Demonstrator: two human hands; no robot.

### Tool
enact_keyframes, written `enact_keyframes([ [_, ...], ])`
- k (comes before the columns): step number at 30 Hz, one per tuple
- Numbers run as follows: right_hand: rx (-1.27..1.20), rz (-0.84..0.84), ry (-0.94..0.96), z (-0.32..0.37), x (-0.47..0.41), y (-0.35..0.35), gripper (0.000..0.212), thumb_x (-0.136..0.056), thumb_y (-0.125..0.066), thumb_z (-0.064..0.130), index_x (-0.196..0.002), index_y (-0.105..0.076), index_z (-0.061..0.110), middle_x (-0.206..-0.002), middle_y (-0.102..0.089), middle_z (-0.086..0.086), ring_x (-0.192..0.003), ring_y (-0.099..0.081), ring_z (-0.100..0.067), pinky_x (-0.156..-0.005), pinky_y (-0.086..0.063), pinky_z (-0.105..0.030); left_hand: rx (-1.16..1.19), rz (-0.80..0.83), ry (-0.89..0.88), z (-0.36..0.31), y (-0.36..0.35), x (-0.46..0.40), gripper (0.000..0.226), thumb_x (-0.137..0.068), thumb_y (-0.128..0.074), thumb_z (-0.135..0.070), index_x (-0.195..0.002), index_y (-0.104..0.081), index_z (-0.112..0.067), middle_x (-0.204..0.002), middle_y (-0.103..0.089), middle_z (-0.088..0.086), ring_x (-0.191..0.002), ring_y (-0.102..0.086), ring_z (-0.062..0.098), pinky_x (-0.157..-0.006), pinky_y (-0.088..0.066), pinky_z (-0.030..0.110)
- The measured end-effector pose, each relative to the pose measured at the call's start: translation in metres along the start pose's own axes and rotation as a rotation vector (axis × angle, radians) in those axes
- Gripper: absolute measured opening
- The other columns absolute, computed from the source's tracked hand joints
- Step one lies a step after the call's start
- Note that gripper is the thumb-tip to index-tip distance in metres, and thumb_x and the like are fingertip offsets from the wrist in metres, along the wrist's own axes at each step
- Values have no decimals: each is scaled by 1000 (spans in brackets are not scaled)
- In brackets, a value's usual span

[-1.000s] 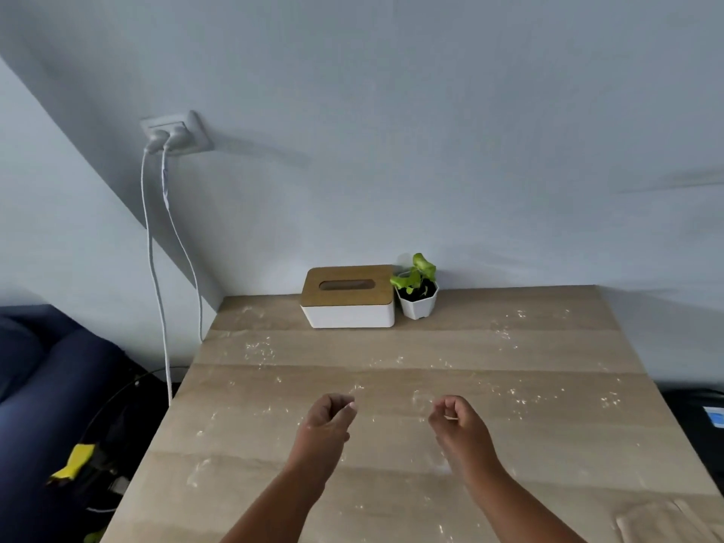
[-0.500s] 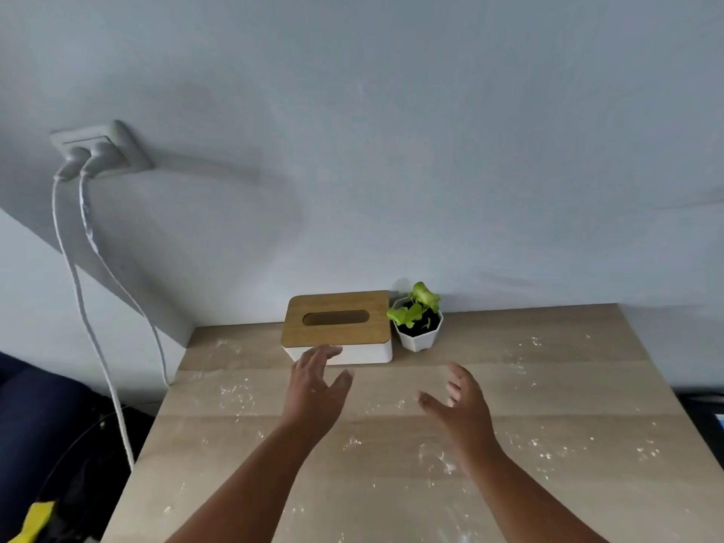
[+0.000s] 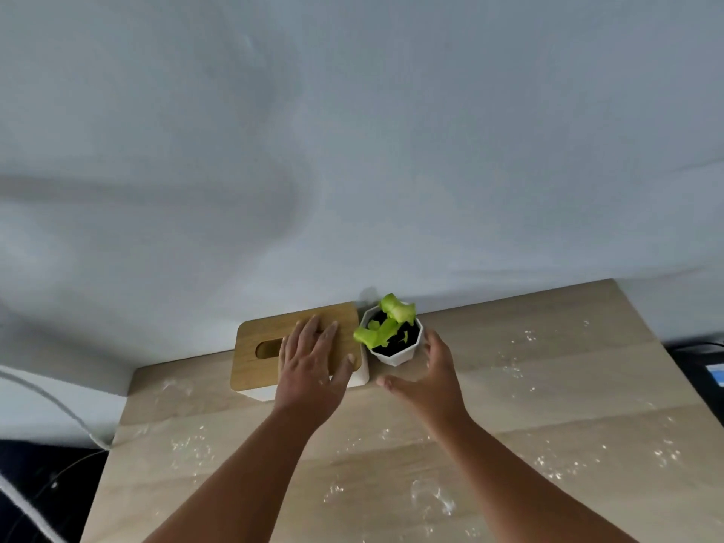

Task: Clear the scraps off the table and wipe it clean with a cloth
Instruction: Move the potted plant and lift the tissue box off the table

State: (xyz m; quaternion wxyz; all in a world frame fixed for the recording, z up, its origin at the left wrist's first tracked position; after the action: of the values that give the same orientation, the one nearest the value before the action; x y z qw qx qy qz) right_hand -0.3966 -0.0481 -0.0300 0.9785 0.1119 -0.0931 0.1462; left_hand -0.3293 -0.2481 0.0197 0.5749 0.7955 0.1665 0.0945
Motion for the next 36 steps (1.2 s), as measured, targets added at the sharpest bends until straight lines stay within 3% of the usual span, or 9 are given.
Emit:
enact_keyframes([
  [3,-34,-21,22,-4,-12,-4,114,-50,-99,34,-147,-39,29,-140,-49,10,-128,-52,-4,-107,-48,-34,-88,-48,-4,-2,-7,2,69,-94,-35,-65,-153,-41,-31,-166,-26,-1,-157,-11,21,-127,2,48],
  [5,-43,-42,51,-7,-19,-6,114,-48,-101,31,-146,-42,25,-138,-53,6,-126,-55,-8,-107,-50,-37,-114,-56,-16,-3,-10,2,69,-94,-34,-63,-153,-42,-28,-166,-28,1,-156,-14,24,-127,-4,52],
  [10,-68,-58,68,-9,-31,-12,115,-45,-102,27,-145,-45,24,-137,-56,4,-129,-56,-11,-107,-51,-43,-138,-58,-49,-1,-13,-1,67,-95,-38,-58,-151,-45,-22,-162,-34,9,-154,-20,30,-125,-17,54],
  [15,-54,-75,134,-8,-35,-15,105,-51,-101,30,-141,-47,37,-137,-57,11,-129,-57,-7,-106,-51,-42,-155,-53,-82,1,-12,-5,67,-95,-39,-58,-150,-46,-20,-159,-37,13,-152,-23,32,-124,-18,55],
  [21,-37,-116,158,-2,-33,-15,94,-56,-94,47,-137,-49,35,-130,-59,15,-122,-59,-2,-100,-54,-34,-158,-33,-88,1,-12,-5,67,-96,-37,-60,-150,-44,-21,-160,-34,10,-153,-21,30,-125,-15,55],
  [26,-13,-133,152,-3,-31,-10,89,-58,-94,39,-136,-51,29,-128,-61,10,-119,-60,-5,-97,-55,-38,-156,10,-88,0,-8,-7,70,-95,-34,-61,-151,-42,-20,-162,-32,10,-154,-19,30,-125,-15,56],
  [36,-63,-170,94,-20,-21,17,89,-54,-96,39,-131,-51,39,-125,-65,13,-114,-65,-8,-93,-58,-43,-111,63,-74,-3,-2,-7,75,-87,-35,-57,-152,-40,-20,-163,-28,10,-154,-15,32,-125,-12,55],
])
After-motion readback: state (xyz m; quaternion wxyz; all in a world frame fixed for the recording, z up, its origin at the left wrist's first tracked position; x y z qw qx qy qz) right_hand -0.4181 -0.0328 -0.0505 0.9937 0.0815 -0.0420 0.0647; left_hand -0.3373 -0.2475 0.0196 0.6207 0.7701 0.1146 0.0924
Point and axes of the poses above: each hand's wrist, its own x-axis away from the middle knuckle, its own y-axis out of the back of the hand, z = x × y, the point moved 2 cm from there along -x, towards the middle knuckle
